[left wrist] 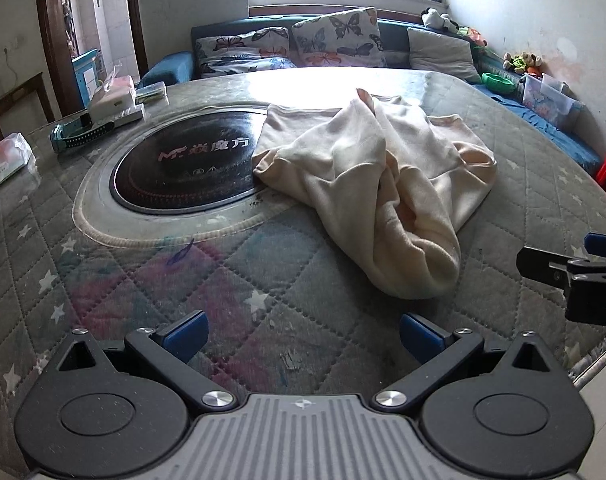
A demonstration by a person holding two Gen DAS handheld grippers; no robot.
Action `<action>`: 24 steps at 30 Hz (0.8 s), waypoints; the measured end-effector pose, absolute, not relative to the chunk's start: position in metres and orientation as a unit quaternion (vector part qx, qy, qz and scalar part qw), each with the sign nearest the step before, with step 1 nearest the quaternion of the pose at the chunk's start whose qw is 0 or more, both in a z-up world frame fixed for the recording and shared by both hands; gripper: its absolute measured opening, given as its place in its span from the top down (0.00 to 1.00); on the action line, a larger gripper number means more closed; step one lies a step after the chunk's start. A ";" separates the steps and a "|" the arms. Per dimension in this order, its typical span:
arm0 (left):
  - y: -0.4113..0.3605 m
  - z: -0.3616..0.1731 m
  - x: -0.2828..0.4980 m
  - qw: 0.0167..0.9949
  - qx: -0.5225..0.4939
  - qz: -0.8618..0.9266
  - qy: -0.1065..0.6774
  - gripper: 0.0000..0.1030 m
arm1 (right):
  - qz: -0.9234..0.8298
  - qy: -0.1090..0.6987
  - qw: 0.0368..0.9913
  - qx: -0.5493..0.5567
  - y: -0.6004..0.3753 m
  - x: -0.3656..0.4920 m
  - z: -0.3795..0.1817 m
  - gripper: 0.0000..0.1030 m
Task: Fold clothes
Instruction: 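Move both tools toward the crumpled cream shirt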
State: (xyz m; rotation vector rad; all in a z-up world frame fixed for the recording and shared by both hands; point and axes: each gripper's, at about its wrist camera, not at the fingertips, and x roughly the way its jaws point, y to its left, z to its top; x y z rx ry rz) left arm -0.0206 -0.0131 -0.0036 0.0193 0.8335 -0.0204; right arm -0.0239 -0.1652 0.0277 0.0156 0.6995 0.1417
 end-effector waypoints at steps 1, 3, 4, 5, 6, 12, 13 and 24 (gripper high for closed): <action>-0.013 -0.004 -0.021 0.914 0.010 -0.009 0.406 0.00 | 0.070 0.342 0.937 0.008 -0.165 -0.025 0.028 0.00; -0.014 -0.004 -0.021 0.913 0.010 -0.009 0.407 0.00 | 0.072 0.342 0.937 0.008 -0.165 -0.026 0.028 0.00; -0.014 -0.004 -0.021 0.913 0.010 -0.009 0.407 0.00 | 0.073 0.342 0.937 0.008 -0.165 -0.027 0.029 0.00; -0.014 -0.004 -0.022 0.913 0.011 -0.008 0.407 0.00 | 0.074 0.341 0.937 0.008 -0.164 -0.028 0.029 0.00; -0.015 -0.003 -0.022 0.913 0.011 -0.008 0.407 0.00 | 0.075 0.341 0.937 0.008 -0.164 -0.029 0.029 0.00; -0.018 -0.002 -0.023 0.913 0.016 -0.013 0.407 0.00 | 0.077 0.338 0.938 0.010 -0.164 -0.034 0.032 0.00; -0.019 -0.002 -0.023 0.913 0.017 -0.013 0.408 0.00 | 0.077 0.337 0.938 0.010 -0.164 -0.034 0.032 0.00; -0.022 0.000 -0.018 0.912 0.023 -0.019 0.410 0.00 | 0.082 0.334 0.939 0.010 -0.163 -0.031 0.034 0.00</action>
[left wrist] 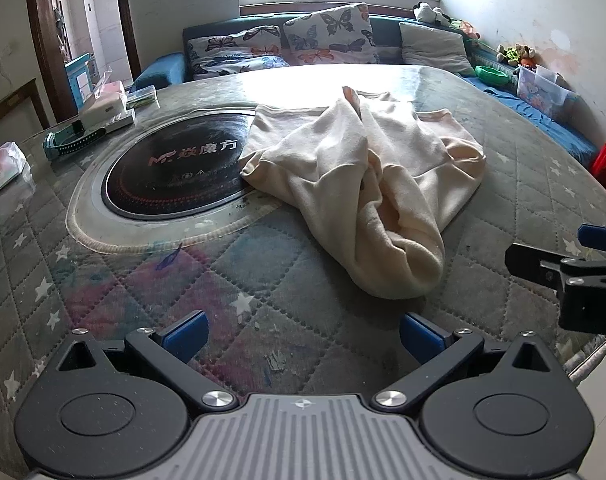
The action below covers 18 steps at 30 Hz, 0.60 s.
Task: Fold clothes
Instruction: 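Move both tools toward the crumpled cream shirt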
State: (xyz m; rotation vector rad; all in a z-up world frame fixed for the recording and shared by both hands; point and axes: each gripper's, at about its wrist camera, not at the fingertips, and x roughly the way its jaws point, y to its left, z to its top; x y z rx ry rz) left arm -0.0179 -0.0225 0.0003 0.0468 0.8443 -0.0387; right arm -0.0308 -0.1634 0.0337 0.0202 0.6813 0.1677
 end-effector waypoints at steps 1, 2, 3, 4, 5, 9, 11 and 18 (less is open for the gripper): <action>-0.022 0.000 -0.017 0.912 0.023 -0.019 0.410 0.00 | 0.084 0.334 0.939 0.009 -0.162 -0.029 0.033 0.00; -0.022 0.000 -0.015 0.911 0.022 -0.019 0.411 0.00 | 0.085 0.335 0.938 0.008 -0.161 -0.028 0.033 0.00; -0.022 0.000 -0.014 0.911 0.022 -0.019 0.412 0.00 | 0.087 0.335 0.938 0.007 -0.160 -0.027 0.033 0.00; -0.021 0.000 -0.014 0.910 0.022 -0.020 0.413 0.00 | 0.088 0.336 0.938 0.006 -0.159 -0.026 0.033 0.00; -0.021 0.000 -0.013 0.910 0.021 -0.020 0.414 0.00 | 0.089 0.337 0.937 0.005 -0.158 -0.024 0.033 0.00; -0.020 0.001 -0.008 0.909 0.020 -0.022 0.415 0.00 | 0.095 0.340 0.936 0.003 -0.156 -0.018 0.031 0.00; -0.019 0.001 -0.005 0.909 0.019 -0.023 0.415 0.00 | 0.098 0.340 0.935 0.002 -0.155 -0.015 0.031 0.01; -0.014 0.009 0.005 0.915 0.023 -0.026 0.402 0.00 | 0.104 0.335 0.937 0.002 -0.153 -0.003 0.035 0.04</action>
